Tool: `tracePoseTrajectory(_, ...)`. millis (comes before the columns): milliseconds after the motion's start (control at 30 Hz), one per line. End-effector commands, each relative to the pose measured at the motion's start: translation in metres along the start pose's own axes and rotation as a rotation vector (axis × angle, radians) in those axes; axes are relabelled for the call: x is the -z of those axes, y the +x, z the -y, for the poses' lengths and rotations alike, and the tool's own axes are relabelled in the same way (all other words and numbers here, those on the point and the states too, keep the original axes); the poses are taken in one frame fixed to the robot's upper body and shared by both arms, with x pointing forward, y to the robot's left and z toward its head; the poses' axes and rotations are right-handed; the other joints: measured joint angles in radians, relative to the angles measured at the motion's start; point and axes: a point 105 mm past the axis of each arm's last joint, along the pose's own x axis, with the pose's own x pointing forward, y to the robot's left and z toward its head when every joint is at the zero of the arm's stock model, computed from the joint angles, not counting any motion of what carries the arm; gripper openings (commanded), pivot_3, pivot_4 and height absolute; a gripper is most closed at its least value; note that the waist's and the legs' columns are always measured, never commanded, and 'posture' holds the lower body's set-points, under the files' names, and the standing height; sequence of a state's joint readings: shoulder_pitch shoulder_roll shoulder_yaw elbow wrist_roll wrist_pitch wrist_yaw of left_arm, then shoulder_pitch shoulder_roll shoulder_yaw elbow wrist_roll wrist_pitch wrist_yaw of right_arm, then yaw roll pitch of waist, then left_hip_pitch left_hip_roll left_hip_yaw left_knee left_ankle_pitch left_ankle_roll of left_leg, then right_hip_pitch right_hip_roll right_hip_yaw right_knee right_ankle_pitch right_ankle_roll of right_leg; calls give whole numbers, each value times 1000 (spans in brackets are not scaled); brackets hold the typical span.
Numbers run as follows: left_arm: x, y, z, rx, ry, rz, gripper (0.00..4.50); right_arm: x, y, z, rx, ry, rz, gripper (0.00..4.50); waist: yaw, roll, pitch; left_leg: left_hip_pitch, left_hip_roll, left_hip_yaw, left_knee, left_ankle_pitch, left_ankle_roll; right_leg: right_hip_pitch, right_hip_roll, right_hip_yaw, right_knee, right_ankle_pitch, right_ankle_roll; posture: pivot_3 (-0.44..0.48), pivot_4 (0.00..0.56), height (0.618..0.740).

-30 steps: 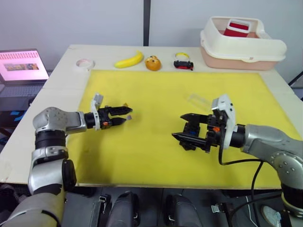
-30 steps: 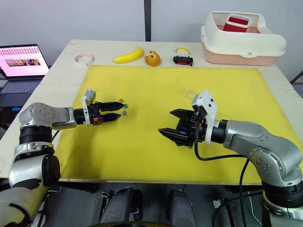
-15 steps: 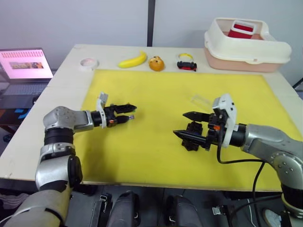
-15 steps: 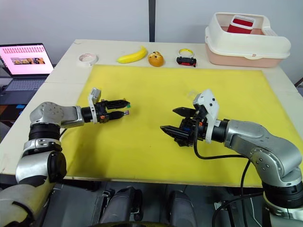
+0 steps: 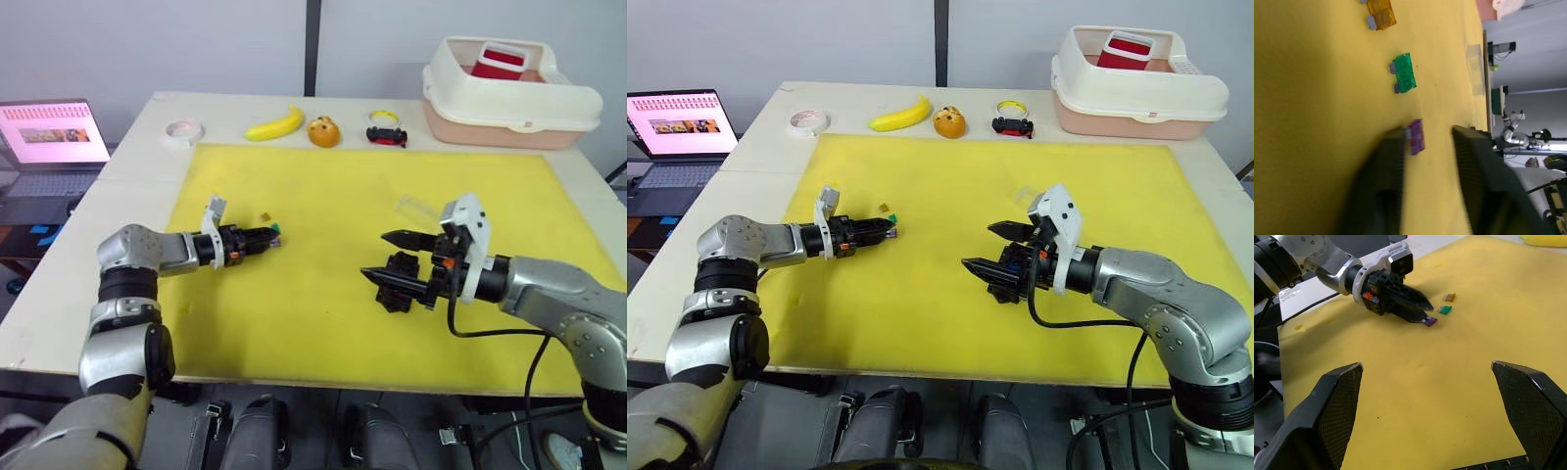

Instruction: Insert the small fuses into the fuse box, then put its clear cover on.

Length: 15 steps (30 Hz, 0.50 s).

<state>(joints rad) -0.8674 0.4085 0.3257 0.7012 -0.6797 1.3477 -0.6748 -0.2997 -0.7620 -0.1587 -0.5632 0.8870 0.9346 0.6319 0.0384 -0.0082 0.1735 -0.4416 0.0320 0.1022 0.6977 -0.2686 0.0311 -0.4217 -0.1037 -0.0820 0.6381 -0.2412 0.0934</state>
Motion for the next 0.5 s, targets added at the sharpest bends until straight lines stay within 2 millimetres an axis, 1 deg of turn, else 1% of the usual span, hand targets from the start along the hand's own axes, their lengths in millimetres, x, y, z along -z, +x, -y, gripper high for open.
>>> tracePoseTrajectory(33,10,3,-4,-20,-5,-46,454,-7,0,-2,-9,-27,28,4500,-1,0,0,0,0,0,0,0,0,0,0,0,0,0,0,0,150,740)
tracePoseTrajectory(267,14,3,-9,-45,6,-55,454,-7,0,-2,-9,-26,29,4500,-2,0,0,0,0,0,0,0,0,0,0,0,0,0,0,0,150,740)
tracePoseTrajectory(500,16,5,-10,-48,21,-67,454,-10,0,1,-2,-28,39,4500,-1,0,0,0,0,0,0,0,0,0,0,0,0,0,0,0,150,740)
